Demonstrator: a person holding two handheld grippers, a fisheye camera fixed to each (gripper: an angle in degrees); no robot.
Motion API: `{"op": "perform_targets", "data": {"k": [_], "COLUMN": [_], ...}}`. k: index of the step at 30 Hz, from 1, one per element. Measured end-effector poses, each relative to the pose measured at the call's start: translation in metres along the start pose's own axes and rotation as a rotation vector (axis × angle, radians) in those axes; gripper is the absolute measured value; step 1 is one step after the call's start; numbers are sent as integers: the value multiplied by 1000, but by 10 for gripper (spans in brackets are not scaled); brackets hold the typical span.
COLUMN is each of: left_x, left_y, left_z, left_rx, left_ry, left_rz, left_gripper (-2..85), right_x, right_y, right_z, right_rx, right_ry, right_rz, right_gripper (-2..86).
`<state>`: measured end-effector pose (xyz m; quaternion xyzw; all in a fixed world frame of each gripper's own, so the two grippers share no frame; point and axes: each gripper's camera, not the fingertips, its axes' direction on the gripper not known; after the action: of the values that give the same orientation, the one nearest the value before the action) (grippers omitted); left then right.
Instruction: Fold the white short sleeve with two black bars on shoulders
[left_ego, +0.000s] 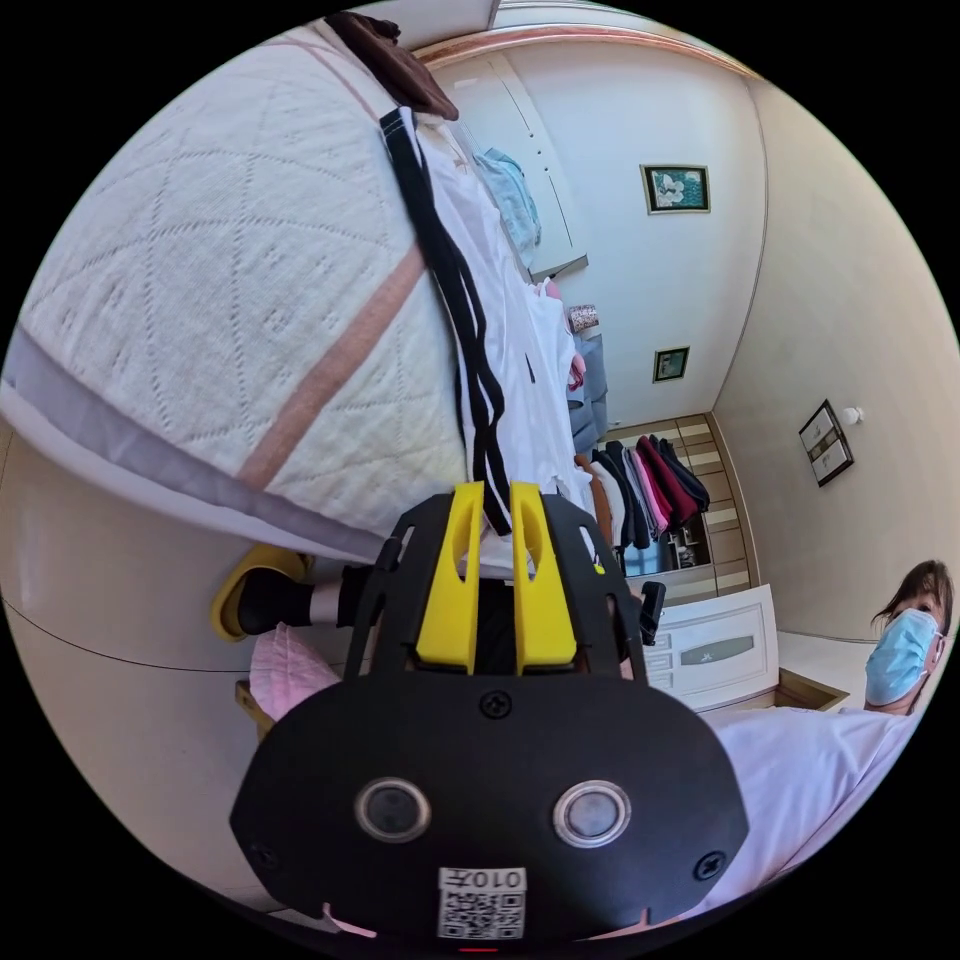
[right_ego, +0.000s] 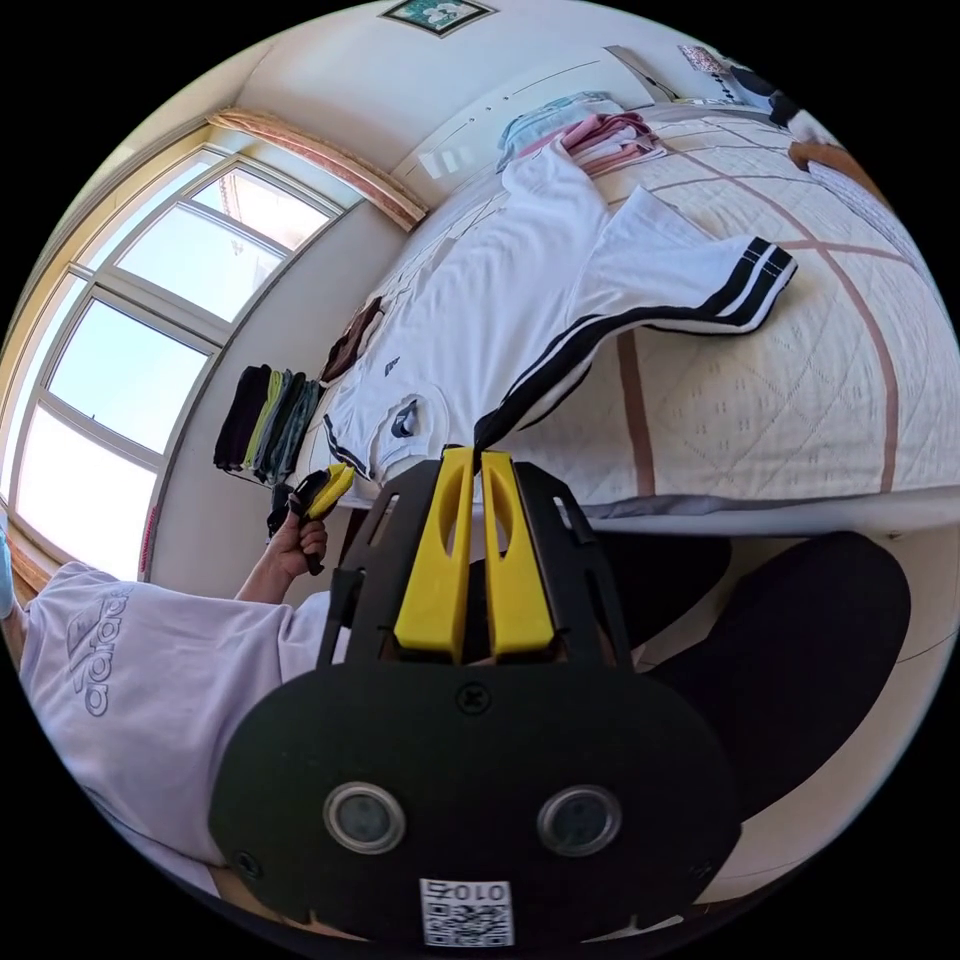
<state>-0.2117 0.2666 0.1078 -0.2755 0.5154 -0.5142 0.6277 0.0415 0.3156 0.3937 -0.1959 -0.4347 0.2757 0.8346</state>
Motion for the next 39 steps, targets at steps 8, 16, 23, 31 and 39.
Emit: {"op": "perform_targets", "data": {"k": [8,16,23,31,39], "left_x": [-9,12,59,30,54], "left_y": [-3,-7,6,17,39], "left_z": [0,-6,-31,9,-33], "left_rx": [38,65,77,33,131], "left_ry": [86,26,-82,-149,-244], "left_rz": [-24,55,184,99,162], "left_gripper": [37,4,-1,0,17], "right_x": [-1,-2,-11,3,-43], "right_y": [-4,-4,-7,-15,-2], "right_z": [13,25,29,84,77], "right_rx": [-5,-6,-56,-171,-174], "right_ry": [-2,0,24,79,331], "right_rz": [3,6,-32,22,-94], "right_gripper": [38,36,35,34,35]}}
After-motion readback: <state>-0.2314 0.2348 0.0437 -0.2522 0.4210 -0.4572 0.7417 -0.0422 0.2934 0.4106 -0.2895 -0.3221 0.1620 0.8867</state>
